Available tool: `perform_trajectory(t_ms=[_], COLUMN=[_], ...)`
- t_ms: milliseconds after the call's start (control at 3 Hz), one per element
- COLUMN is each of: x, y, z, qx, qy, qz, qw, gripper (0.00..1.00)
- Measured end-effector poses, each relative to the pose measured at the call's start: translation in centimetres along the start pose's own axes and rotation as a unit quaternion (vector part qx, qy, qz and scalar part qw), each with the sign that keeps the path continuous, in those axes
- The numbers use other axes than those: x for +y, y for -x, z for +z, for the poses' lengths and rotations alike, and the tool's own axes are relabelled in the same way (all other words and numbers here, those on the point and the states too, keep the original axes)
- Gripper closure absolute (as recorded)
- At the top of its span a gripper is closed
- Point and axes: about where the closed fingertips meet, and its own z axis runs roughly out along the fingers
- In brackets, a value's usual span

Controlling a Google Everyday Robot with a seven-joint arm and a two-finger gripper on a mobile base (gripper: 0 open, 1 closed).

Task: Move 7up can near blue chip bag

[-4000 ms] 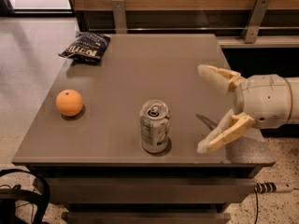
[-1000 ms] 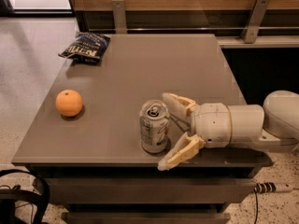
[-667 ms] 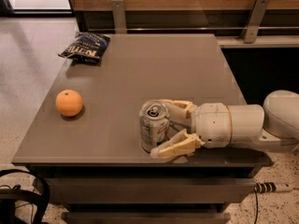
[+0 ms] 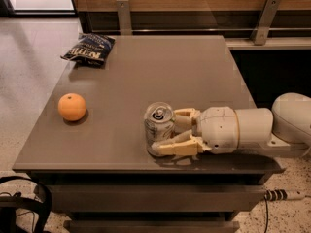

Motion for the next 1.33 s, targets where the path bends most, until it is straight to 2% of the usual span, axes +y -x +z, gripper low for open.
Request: perform_trajectory(t_ms=[333,667,1000,1333], x=[0.1,-0.1,-3.0,-7.3], y=[0.1,0.2,0.7,1.0], z=[0.2,0.1,-2.4,-5.2], qx=[0.0,-0.001,-0.025,-0.04], qy=[0.002,0.001,-0.029,-0.071], qz=[-0.001,-0.001,0.012,0.036], qw=[1.0,1.0,0.9992,0.9961], gripper=[0.99,1.0,1.0,1.0])
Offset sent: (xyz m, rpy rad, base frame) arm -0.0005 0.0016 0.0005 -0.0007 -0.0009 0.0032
